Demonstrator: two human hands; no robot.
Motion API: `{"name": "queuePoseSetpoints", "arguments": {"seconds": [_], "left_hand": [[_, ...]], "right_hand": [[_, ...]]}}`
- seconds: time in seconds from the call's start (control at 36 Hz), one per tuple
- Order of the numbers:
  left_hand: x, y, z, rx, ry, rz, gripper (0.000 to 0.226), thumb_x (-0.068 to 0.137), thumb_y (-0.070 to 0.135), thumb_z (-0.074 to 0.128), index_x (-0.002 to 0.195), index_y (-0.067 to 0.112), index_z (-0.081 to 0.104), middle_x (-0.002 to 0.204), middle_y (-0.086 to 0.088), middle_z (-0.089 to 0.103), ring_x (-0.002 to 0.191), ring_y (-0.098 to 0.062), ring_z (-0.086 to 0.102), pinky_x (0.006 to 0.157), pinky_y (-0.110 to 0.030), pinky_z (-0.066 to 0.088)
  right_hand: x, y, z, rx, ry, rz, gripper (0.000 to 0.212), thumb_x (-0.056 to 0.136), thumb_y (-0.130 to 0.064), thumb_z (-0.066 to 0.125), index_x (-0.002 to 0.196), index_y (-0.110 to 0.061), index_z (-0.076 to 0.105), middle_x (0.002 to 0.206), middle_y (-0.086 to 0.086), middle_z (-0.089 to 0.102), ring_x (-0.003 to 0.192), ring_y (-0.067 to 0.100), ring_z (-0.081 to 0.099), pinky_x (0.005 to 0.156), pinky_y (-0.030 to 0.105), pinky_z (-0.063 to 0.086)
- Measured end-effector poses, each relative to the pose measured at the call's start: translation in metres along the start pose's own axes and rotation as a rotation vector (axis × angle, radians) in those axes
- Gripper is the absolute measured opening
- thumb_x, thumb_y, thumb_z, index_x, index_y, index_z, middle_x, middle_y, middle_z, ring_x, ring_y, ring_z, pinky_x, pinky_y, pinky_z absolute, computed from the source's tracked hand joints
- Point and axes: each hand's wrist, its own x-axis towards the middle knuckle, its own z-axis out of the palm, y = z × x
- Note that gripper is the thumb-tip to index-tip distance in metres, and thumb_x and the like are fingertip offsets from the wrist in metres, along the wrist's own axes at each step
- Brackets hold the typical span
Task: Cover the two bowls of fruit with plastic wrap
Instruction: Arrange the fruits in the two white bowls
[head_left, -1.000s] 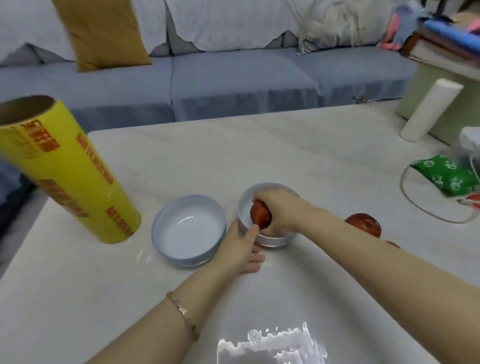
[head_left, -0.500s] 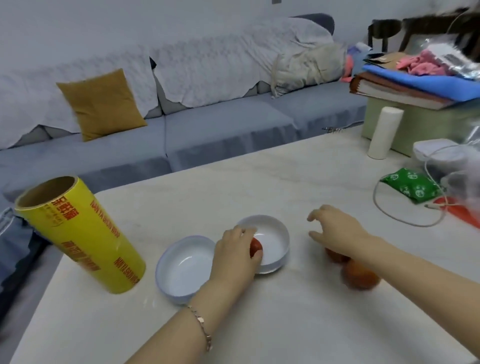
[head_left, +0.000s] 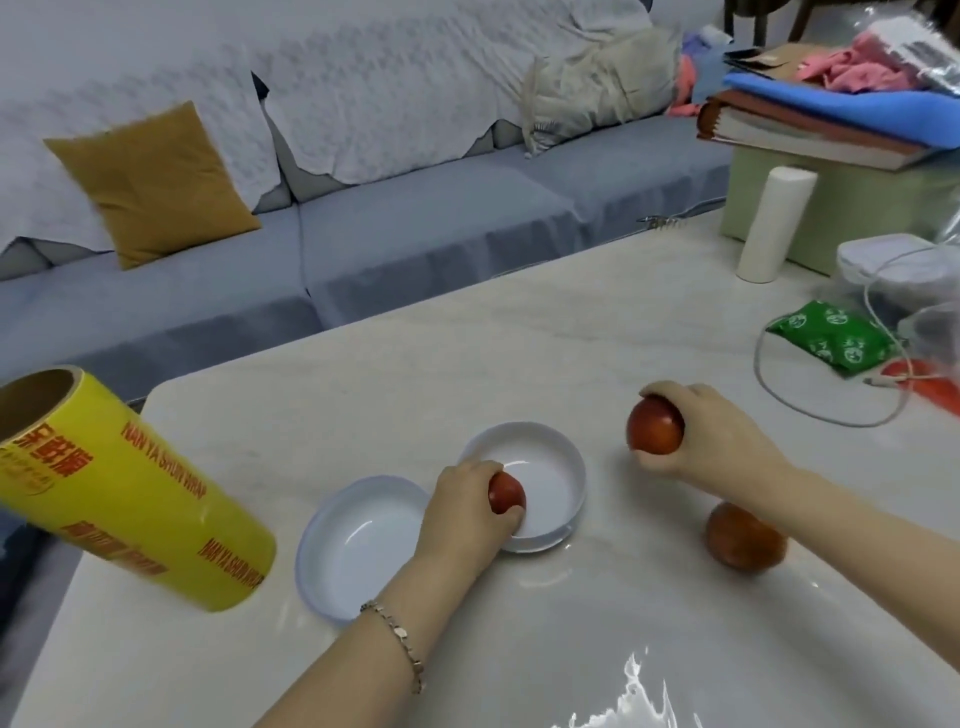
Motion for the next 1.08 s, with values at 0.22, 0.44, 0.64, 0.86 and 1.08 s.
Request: {"name": "queuePoseSetpoints", "arguments": {"seconds": [0.22,0.44,0.64,0.86,1.08], "left_hand": [[-0.002,0.001,-0.005,-0.031,-0.011,0.035,0.012,0.076,0.019,0.067,0.087,0.016,0.063,0.09,0.005,0.061,0.087,-0.014,0.054,0.071,-0.018,0.041],[-0.002,0.001,-0.009,-0.126,-0.03,0.058,0.03,0.075,0.009,0.069,0.104,0.017,0.065,0.093,0.011,0.055,0.086,-0.004,0.048,0.064,0.0,0.035],[-0.008,0.001,-0.008,-0.119,-0.045,0.024,0.033,0.081,0.017,0.065,0.113,0.022,0.057,0.111,0.011,0.055,0.105,-0.011,0.05,0.075,-0.011,0.035],[-0.035,0.007,0.0,-0.19,-0.02,-0.08,0.088,0.078,0.043,0.07,0.146,0.029,0.016,0.157,0.004,-0.003,0.145,-0.012,0.002,0.109,-0.019,0.018],[-0.04,0.012,0.01,-0.335,0.048,-0.143,0.118,0.049,0.058,0.078,0.146,0.026,0.019,0.143,0.003,0.032,0.132,-0.013,0.031,0.109,-0.029,0.029]], "right_hand": [[0.032,-0.085,0.02,-0.185,-0.363,-0.533,0.063,0.067,-0.024,0.071,0.124,-0.022,0.045,0.118,-0.001,0.049,0.107,0.018,0.052,0.083,0.022,0.041],[0.045,-0.086,0.059,-0.757,-0.501,-0.647,0.047,0.081,-0.021,0.061,0.126,-0.022,0.047,0.128,0.006,0.047,0.117,0.027,0.038,0.09,0.034,0.038],[0.046,-0.09,0.064,-0.801,-0.459,-0.617,0.033,0.088,-0.019,0.051,0.12,-0.018,0.052,0.127,0.007,0.048,0.119,0.026,0.038,0.088,0.033,0.035],[0.031,-0.055,0.032,-0.143,-0.42,-0.445,0.068,0.074,-0.027,0.073,0.134,-0.021,0.041,0.137,-0.001,0.042,0.127,0.019,0.036,0.104,0.023,0.028],[-0.03,0.036,-0.003,-0.365,-0.464,0.119,0.083,0.069,-0.065,0.061,0.139,-0.036,0.026,0.13,-0.001,0.041,0.118,0.02,0.05,0.094,0.03,0.041]]}}
